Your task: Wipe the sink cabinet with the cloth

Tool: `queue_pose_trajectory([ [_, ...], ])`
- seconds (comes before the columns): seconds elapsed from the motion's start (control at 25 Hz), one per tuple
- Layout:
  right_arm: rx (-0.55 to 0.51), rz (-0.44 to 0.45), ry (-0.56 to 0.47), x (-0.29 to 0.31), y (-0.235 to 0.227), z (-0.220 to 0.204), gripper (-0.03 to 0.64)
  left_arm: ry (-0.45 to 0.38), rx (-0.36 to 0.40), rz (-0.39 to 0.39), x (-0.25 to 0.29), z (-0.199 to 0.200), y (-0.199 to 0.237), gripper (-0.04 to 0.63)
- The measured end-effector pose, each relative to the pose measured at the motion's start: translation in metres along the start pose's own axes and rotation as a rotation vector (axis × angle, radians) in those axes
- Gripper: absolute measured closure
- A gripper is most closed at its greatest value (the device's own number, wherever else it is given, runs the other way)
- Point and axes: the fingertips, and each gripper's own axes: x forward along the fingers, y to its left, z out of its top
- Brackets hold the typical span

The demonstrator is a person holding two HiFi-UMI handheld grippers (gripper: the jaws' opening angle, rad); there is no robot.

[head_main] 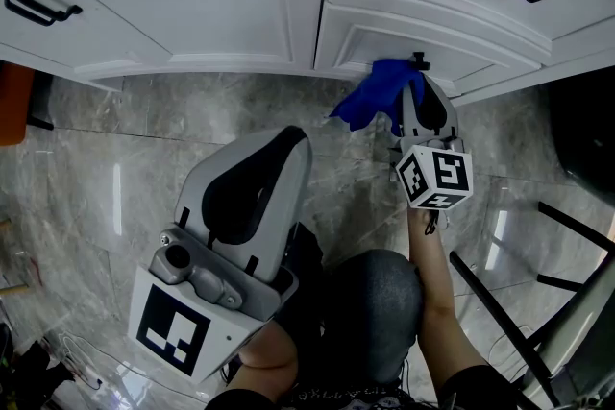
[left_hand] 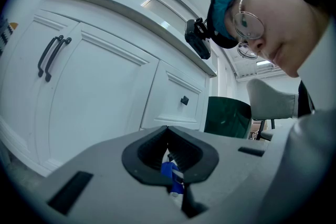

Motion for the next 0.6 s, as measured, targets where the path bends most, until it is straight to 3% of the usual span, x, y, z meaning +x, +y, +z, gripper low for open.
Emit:
queue_pose_trajectory([
  [0.6,0.017,-0.052,-0.003,-0.007,-0.017,-0.001,0.528,0.0,0.002,0.001,-0.001,0.0,0.0,0.591],
])
